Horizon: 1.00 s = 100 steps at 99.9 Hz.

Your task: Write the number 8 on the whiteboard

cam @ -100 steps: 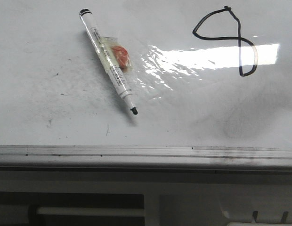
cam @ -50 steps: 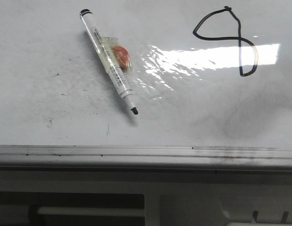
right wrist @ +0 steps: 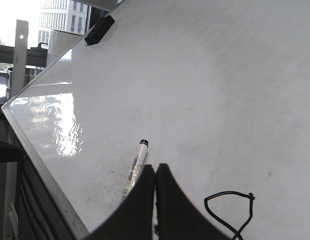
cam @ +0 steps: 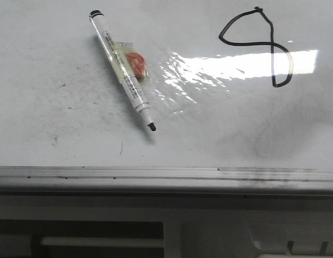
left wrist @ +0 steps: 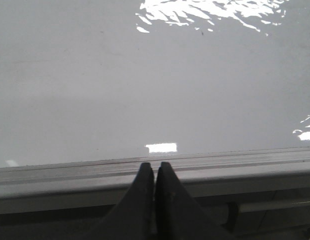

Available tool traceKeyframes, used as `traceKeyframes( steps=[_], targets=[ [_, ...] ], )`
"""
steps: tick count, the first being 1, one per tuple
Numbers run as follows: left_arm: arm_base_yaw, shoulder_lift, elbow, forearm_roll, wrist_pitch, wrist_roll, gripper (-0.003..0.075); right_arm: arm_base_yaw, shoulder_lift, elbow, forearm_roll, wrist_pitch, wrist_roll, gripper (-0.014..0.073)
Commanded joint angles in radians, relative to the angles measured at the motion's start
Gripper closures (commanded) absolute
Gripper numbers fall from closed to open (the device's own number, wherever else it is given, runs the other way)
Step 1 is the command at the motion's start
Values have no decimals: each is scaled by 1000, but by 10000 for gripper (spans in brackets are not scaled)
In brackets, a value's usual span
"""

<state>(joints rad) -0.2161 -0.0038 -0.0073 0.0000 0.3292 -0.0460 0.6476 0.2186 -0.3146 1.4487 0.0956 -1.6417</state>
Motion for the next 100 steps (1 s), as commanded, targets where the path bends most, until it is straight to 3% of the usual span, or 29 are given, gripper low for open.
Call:
traceKeyframes(
  steps=[1, 36, 53, 59, 66, 79, 84, 91, 100],
  targets=[
    [2, -28, 41, 0, -45, -8, 741, -1, 8, -26, 11, -15, -2, 659],
    [2, -28, 41, 0, -45, -6, 741, -1, 8, -19, 11, -18, -2, 659],
    [2, -28, 41, 0, -45, -6, 741, -2, 8, 28, 5, -249, -2, 659],
    [2, -28, 41, 0, -45, -6, 741, -10, 15, 60, -77, -286, 26, 659],
    [2, -28, 41, 0, -45, -6, 741, -38, 17, 112, -313, -320, 245, 659],
    [2, -28, 41, 0, -45, -6, 741, -171, 17, 203, -927, -311, 934, 659],
    [2, -28, 41, 0, -45, -6, 741, -252, 17, 224, -1109, -266, 1120, 659],
    [2, -28, 41, 0, -45, -6, 741, -378, 13, 231, -1267, -158, 1276, 659],
    [2, -28, 41, 0, -45, -6, 741, -522, -7, 238, -1329, -42, 1305, 659]
  ],
)
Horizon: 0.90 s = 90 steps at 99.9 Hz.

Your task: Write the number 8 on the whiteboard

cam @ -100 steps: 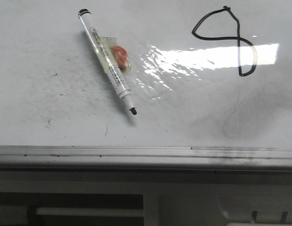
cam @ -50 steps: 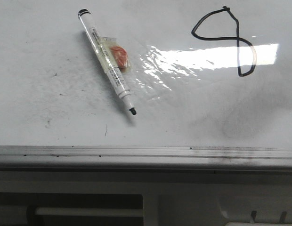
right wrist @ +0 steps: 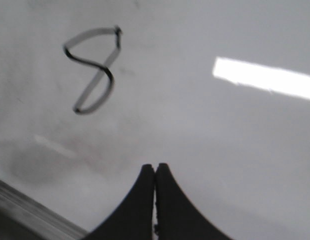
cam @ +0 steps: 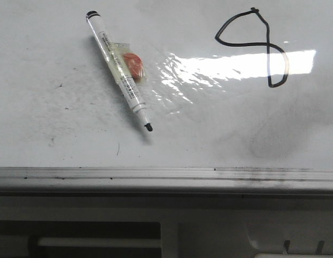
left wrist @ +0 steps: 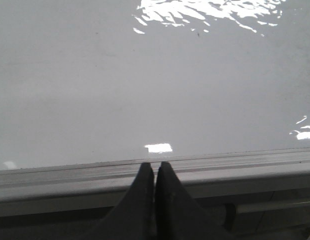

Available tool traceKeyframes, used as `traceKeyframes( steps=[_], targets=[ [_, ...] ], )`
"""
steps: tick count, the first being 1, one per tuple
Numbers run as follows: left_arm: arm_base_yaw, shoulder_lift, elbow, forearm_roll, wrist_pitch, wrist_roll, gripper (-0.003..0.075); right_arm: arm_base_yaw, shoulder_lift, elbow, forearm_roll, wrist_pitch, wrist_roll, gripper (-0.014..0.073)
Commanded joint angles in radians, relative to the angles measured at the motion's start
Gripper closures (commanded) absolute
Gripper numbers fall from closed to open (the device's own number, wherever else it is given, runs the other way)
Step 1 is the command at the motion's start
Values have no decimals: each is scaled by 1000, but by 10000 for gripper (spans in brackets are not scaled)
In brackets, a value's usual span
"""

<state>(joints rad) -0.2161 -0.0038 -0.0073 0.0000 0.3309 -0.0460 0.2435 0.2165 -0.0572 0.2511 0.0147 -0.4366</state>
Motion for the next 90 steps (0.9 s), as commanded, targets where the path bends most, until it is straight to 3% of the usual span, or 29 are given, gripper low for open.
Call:
traceKeyframes(
  steps=[1, 18, 21, 43, 90],
  targets=[
    [2, -28, 41, 0, -46, -6, 741, -128, -10, -16, -140, 42, 99, 659],
    [2, -28, 41, 0, -46, -6, 741, -273, -128, 85, -186, -44, 99, 659],
    [2, -28, 41, 0, -46, -6, 741, -282, -162, 79, -201, 39, 104, 659],
    [2, -28, 41, 0, -46, -6, 741, -288, -249, 81, -267, 280, 160, 659],
    [2, -28, 41, 0, -46, -6, 741, -288, -249, 81, -267, 275, 160, 659]
  ],
)
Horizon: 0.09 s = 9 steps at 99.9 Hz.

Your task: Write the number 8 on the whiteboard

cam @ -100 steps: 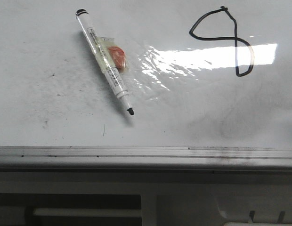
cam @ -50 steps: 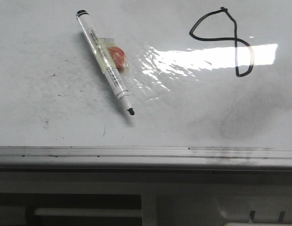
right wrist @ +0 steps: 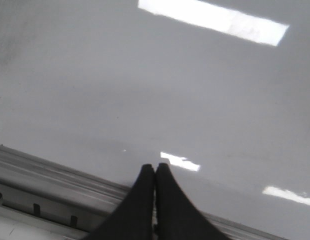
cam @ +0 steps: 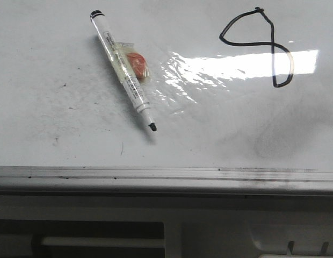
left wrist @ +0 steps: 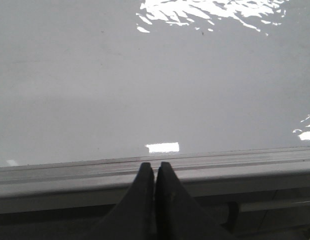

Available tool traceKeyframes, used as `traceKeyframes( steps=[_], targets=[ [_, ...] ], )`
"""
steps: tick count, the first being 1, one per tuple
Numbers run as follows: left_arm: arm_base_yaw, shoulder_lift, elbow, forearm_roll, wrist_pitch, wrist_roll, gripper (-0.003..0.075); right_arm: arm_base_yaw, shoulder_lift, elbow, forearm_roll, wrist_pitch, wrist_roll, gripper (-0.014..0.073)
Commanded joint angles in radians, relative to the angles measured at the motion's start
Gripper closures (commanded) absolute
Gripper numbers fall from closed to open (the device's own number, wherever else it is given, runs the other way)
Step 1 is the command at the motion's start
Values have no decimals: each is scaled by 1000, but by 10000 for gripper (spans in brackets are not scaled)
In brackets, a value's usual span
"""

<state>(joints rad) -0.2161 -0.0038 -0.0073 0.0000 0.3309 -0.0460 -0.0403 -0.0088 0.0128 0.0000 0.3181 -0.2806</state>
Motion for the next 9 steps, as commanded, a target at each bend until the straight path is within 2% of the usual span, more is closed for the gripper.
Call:
traceKeyframes(
  steps=[1, 9],
  targets=[
    [2, -28, 41, 0, -46, -6, 741, -4, -24, 11, -16, -29, 4, 659],
    [2, -28, 41, 0, -46, -6, 741, -4, -24, 11, -16, -29, 4, 659]
  ],
)
